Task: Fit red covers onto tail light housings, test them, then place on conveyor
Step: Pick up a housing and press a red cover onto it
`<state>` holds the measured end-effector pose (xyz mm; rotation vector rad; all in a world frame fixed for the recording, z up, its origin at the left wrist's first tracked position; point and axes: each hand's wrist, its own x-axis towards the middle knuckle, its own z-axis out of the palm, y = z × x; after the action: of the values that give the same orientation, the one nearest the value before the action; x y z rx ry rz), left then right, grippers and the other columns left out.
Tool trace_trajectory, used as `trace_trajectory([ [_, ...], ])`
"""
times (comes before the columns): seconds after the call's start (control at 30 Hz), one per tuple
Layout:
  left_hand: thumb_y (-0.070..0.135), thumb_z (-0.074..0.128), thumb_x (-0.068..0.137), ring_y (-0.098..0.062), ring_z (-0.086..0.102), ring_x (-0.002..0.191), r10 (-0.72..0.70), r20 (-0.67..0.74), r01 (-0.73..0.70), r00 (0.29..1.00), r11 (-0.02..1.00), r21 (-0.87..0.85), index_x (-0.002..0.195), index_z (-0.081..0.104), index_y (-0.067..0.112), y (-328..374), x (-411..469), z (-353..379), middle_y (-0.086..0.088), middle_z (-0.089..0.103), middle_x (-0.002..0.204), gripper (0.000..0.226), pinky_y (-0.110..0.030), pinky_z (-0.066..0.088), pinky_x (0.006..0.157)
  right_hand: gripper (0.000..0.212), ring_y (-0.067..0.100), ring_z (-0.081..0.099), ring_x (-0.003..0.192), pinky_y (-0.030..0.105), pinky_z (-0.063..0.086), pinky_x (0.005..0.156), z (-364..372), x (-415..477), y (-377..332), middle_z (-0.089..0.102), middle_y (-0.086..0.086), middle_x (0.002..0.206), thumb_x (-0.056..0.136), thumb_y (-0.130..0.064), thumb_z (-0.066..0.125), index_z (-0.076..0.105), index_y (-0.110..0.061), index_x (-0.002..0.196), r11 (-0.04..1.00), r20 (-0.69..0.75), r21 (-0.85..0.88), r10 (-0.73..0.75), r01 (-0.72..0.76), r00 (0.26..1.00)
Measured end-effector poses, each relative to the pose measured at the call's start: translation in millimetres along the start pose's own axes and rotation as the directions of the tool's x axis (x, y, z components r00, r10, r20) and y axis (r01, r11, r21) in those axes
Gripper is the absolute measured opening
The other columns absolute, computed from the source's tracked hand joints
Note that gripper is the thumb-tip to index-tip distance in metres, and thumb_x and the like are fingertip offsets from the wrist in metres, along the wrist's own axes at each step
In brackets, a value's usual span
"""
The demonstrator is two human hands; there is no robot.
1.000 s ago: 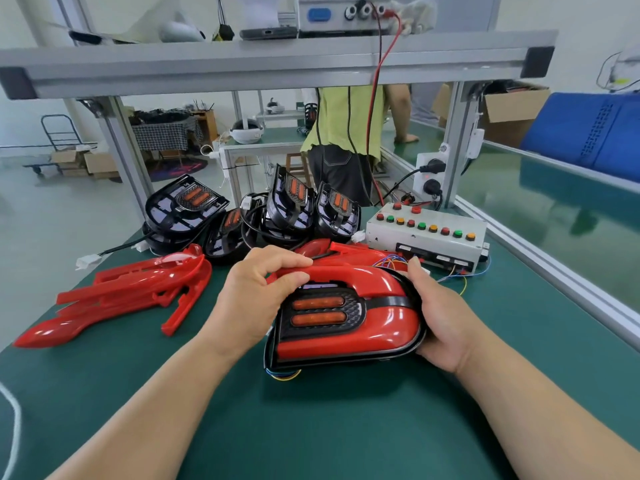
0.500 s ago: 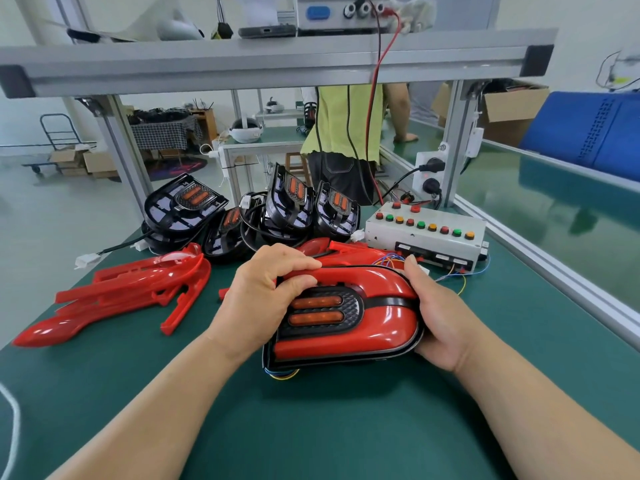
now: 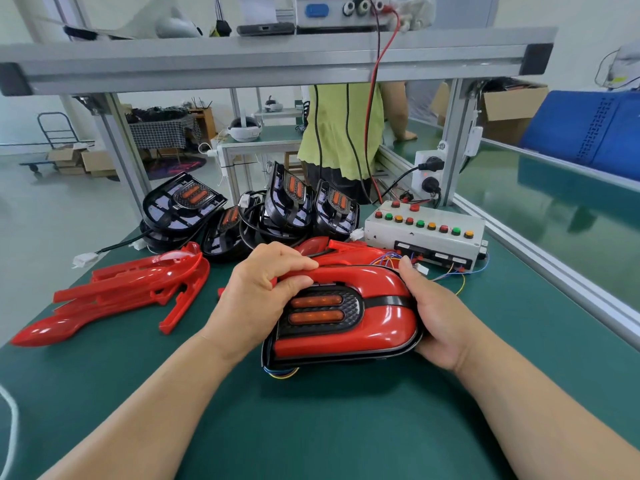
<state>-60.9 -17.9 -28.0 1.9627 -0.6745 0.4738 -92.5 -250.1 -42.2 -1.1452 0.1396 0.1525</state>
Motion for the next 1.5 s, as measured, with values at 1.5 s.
trace_trajectory([
  [1.5,0.007,0.074,0.084,-0.011,0.058,0.107,-0.074,0.038,0.076,0.997,0.995,-0.060,0.092,0.074,0.042,-15,2,7,0.017,0.067,0.098,0.037,-0.015,0.041,0.093,0.055,0.041,0.067,0.107,0.054,0.054,0.094,-3,-2,2,0.071,0.019,0.116,0.070,-0.026,0.078,0.067,-0.011,0.122,0.991,0.091,-0.121,-0.046,0.057,0.995],
])
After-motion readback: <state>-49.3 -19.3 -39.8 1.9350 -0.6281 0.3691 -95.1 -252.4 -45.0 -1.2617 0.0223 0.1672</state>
